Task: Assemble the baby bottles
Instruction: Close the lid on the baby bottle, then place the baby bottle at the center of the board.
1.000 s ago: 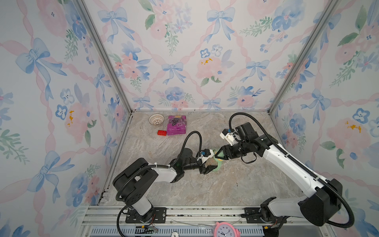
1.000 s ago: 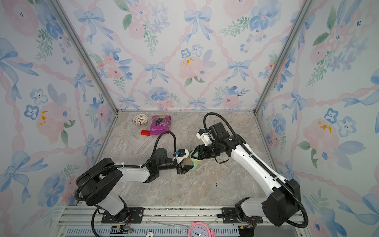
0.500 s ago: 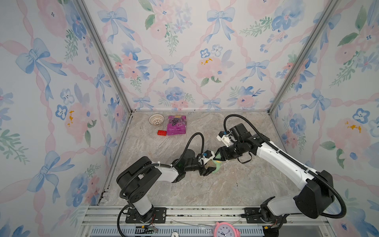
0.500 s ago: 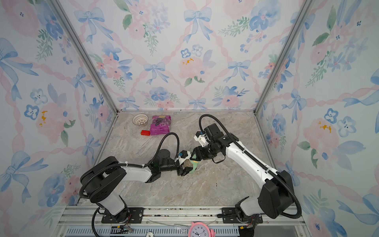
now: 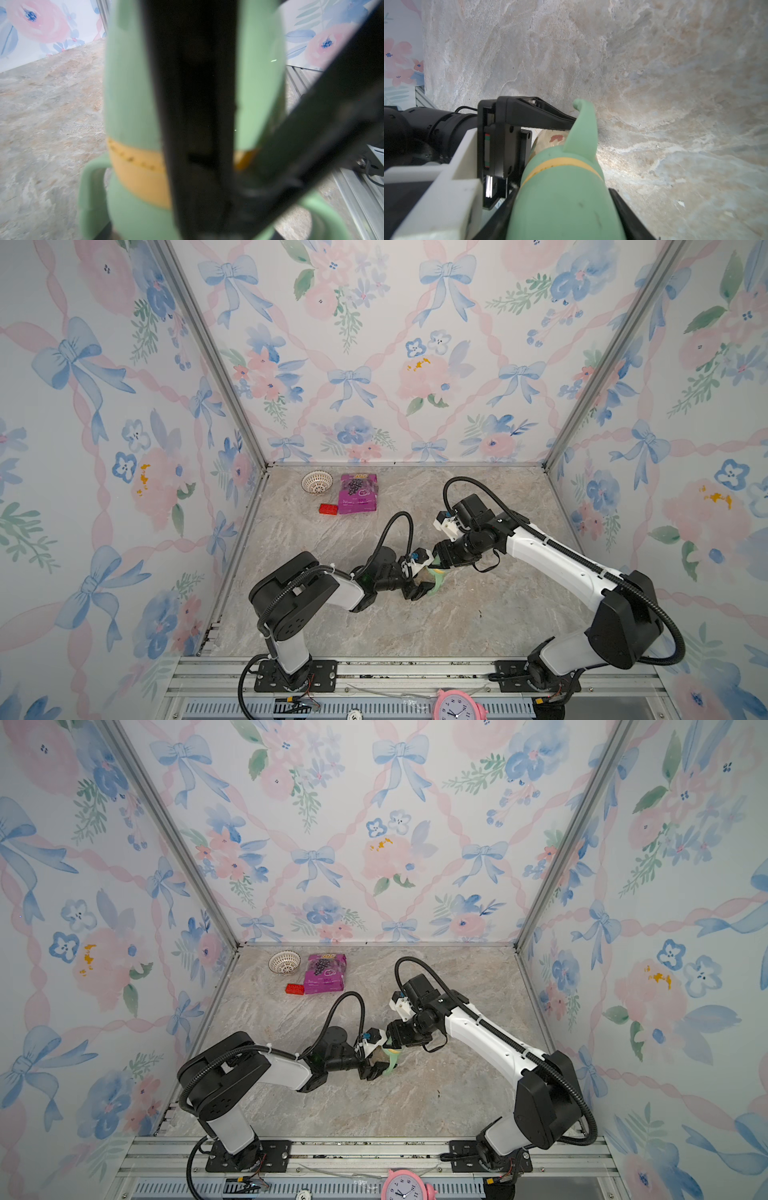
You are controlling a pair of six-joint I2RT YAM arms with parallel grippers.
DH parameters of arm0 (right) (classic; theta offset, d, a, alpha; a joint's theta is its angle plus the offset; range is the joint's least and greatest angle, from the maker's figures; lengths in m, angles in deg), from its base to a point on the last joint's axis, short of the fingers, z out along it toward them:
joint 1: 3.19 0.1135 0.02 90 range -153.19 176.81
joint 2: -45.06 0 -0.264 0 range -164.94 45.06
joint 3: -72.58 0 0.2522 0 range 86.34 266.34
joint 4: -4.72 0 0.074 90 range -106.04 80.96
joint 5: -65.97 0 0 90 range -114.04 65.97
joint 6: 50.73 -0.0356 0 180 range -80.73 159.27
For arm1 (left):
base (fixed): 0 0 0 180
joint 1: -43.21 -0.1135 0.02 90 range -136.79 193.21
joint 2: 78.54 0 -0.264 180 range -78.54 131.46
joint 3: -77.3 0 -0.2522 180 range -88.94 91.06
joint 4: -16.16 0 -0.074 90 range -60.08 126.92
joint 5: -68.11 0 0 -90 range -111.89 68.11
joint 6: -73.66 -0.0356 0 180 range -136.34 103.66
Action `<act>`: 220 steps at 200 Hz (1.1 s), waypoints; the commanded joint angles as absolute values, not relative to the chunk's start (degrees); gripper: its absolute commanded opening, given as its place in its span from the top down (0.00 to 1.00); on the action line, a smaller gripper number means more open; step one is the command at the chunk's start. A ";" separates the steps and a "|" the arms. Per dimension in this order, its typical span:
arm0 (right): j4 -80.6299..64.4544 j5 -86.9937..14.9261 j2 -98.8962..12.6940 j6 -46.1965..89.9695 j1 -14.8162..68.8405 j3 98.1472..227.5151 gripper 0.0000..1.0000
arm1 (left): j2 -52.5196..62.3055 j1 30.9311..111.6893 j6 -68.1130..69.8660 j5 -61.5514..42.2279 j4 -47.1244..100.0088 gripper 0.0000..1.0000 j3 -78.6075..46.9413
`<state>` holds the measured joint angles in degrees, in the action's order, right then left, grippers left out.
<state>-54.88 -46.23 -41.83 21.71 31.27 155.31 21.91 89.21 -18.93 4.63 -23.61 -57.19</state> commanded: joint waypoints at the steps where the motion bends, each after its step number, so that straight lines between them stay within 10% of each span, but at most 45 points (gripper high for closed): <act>1: -55.71 -49.23 -45.13 21.05 36.84 151.93 0.46 | 21.41 89.97 -15.96 3.25 -45.84 1.00 -54.49; 44: -57.20 -47.90 -45.29 22.01 36.87 152.18 0.52 | 22.75 89.95 -15.09 3.34 -47.99 1.00 -55.39; 62: -56.90 -47.53 -45.35 21.76 36.88 152.00 0.54 | 23.44 89.98 -14.53 3.43 -47.33 0.77 -55.30; 123: -56.41 -44.20 -46.07 20.31 37.57 151.69 0.61 | 27.08 90.08 -11.74 1.61 -47.77 0.53 -55.98; 149: -56.44 -42.71 -45.99 19.78 37.66 151.56 0.63 | 28.31 90.13 -10.28 1.18 -49.02 0.21 -56.75; 220: -58.49 -37.63 -45.50 19.25 38.99 152.14 0.67 | 27.75 90.24 -10.51 1.27 -50.42 0.02 -60.96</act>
